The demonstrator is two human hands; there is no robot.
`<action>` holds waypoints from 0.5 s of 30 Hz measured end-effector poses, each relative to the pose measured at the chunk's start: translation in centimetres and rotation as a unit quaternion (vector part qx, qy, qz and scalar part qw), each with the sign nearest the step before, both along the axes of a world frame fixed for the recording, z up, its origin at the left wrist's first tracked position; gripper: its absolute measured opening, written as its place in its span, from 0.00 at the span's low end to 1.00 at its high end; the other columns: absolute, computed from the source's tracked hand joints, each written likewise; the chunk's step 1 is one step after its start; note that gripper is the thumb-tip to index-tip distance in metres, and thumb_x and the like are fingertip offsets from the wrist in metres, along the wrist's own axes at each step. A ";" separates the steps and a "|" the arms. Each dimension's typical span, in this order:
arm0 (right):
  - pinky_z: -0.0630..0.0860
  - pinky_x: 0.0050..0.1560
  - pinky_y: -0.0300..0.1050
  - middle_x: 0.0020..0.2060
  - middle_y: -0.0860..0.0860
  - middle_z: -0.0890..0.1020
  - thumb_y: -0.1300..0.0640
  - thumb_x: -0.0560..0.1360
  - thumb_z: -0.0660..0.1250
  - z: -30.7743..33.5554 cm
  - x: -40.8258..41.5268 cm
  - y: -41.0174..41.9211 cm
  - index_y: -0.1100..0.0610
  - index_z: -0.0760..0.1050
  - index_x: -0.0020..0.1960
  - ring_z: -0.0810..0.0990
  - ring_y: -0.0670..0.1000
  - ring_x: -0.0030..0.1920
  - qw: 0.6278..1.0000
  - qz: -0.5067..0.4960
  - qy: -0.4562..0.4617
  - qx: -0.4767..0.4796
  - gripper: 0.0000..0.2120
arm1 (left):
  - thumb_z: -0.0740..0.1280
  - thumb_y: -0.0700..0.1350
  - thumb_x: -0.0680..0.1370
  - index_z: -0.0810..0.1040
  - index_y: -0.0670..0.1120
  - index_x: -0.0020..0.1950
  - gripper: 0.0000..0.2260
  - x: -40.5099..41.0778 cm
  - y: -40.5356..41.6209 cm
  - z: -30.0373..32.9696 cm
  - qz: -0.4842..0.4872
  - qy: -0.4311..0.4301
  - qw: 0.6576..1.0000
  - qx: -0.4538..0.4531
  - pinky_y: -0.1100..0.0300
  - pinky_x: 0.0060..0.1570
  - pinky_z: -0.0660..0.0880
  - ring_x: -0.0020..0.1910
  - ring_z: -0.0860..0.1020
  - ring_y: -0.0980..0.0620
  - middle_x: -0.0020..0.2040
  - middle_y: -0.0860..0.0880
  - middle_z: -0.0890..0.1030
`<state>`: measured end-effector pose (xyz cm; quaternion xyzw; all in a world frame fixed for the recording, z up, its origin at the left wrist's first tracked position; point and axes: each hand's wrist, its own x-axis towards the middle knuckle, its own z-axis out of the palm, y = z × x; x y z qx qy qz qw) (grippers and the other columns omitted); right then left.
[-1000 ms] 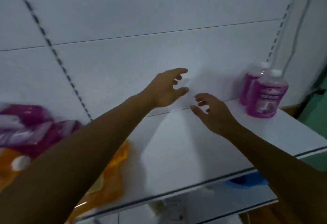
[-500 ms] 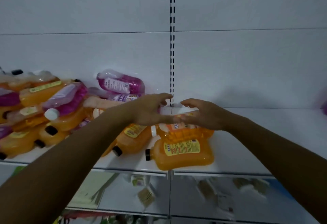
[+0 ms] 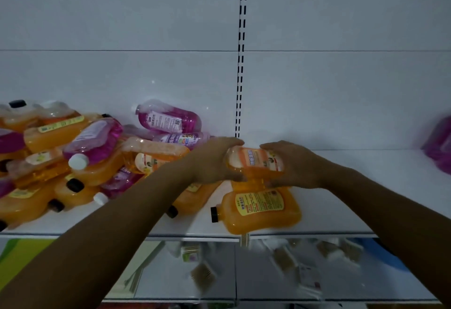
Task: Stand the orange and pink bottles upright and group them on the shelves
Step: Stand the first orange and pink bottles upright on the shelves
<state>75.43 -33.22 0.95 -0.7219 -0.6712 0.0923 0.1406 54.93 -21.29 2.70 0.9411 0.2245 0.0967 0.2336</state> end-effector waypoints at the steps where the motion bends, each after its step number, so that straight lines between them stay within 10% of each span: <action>1: 0.72 0.53 0.41 0.63 0.48 0.72 0.40 0.66 0.74 0.5 -0.3 -0.2 0.49 0.61 0.74 0.72 0.48 0.58 1.000 -0.005 0.023 0.016 0.41 | 0.74 0.55 0.71 0.63 0.51 0.75 0.36 -0.5 0.1 0.8 0.002 -0.034 0.999 0.003 0.61 0.55 0.72 0.62 0.71 0.53 0.70 0.50 0.70; 7: 0.79 0.46 0.42 0.53 0.48 0.82 0.42 0.70 0.70 4.1 -5.0 0.6 0.53 0.73 0.66 0.83 0.49 0.52 0.942 0.049 0.315 0.101 0.28 | 0.73 0.55 0.66 0.69 0.50 0.71 0.35 -6.1 0.5 5.1 0.049 -0.277 0.949 -0.143 0.65 0.49 0.78 0.55 0.78 0.56 0.61 0.52 0.77; 15: 0.65 0.67 0.67 0.68 0.61 0.72 0.41 0.71 0.70 4.9 -17.3 8.5 0.55 0.67 0.72 0.71 0.64 0.68 0.702 0.224 0.668 -0.104 0.34 | 0.75 0.50 0.71 0.72 0.48 0.66 0.26 -17.9 1.1 6.4 0.190 -0.383 0.878 -0.217 0.45 0.54 0.79 0.55 0.81 0.47 0.57 0.44 0.81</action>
